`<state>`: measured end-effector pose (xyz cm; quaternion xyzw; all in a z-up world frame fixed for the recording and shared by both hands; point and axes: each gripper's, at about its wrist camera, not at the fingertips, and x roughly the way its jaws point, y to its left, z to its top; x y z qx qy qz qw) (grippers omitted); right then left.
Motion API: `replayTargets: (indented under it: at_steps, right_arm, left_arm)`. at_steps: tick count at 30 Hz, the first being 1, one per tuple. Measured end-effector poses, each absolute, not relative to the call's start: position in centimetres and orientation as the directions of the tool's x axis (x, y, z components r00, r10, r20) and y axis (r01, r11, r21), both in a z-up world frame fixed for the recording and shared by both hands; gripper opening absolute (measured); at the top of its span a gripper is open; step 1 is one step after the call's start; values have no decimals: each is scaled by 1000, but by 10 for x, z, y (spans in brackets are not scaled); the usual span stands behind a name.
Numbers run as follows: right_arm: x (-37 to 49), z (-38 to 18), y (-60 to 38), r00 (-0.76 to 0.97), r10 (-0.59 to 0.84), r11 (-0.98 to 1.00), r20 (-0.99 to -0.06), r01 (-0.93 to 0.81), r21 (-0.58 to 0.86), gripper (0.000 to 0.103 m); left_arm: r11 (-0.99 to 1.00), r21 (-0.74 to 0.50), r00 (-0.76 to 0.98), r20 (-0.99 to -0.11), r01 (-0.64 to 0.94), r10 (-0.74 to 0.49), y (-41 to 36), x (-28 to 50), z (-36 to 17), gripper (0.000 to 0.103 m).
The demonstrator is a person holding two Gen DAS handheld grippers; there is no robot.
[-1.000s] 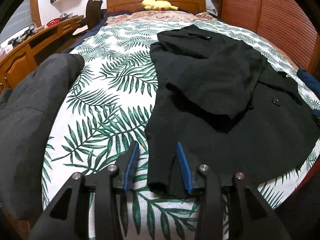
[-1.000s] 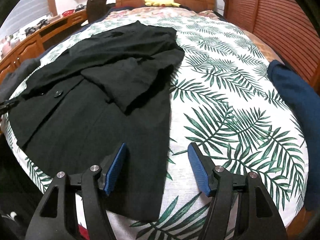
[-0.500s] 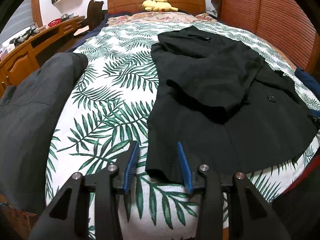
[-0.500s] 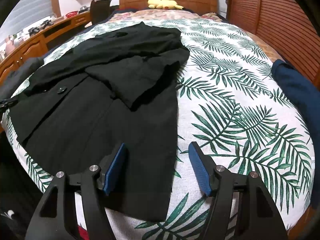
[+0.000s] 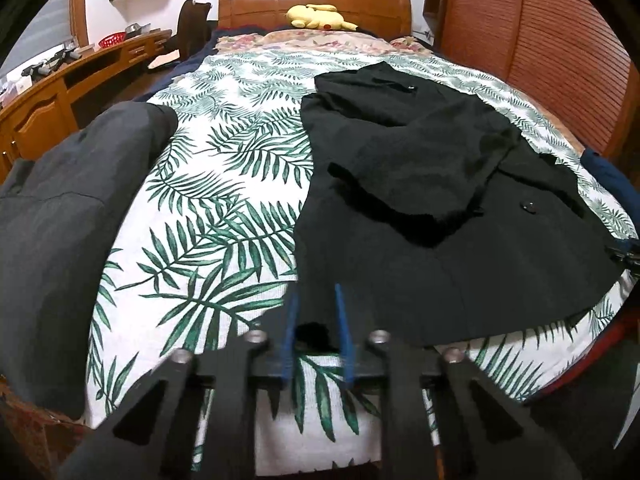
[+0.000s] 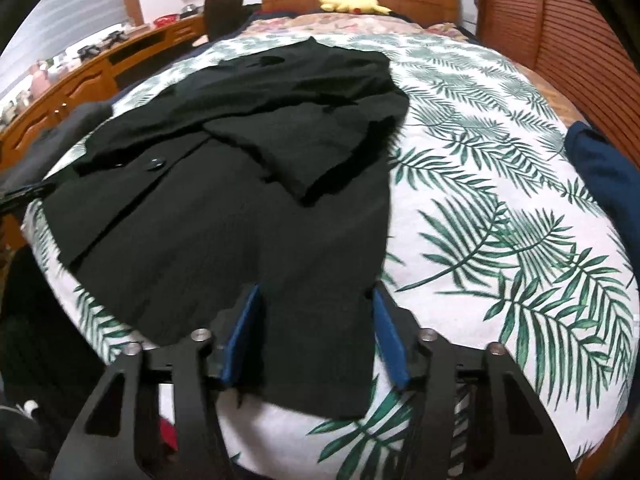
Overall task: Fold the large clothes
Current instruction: 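Close the right tool on the coat hem while the left tool closes on it too, then lift the held hem over the coat toward the collar and open both tools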
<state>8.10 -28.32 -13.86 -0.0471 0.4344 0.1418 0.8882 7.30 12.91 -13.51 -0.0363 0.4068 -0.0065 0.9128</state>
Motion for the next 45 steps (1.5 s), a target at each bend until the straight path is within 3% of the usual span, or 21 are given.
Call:
replayTargets:
  at_steps: [2,7,24,32,45]
  right_arm:
    - [80,-137,-282,576,242,948,-781,-311,64,19]
    - [78,-122,-274,589,259,942,-765,-328,67,8]
    - [-9,20,-285,770,345,931,-536,-355,89,6]
    - [-46,16,-293,774,370,925,-514,-358,127,6]
    - [17,-26,-292,764,344,935,-546,-335,120,6]
  left_arm:
    - [997,-79,685,-726,-13,-49,127,71,-128,3]
    - [998,-66,766,-641,3,-44,120,59,-86,3]
    - [998,37,905,-425,54,-33,102,-39,42,2]
    - [999,-3,906,-421,40,-37,107,-76,34,2]
    - [999,42,867,-499,6,15,107,5,-1,2]
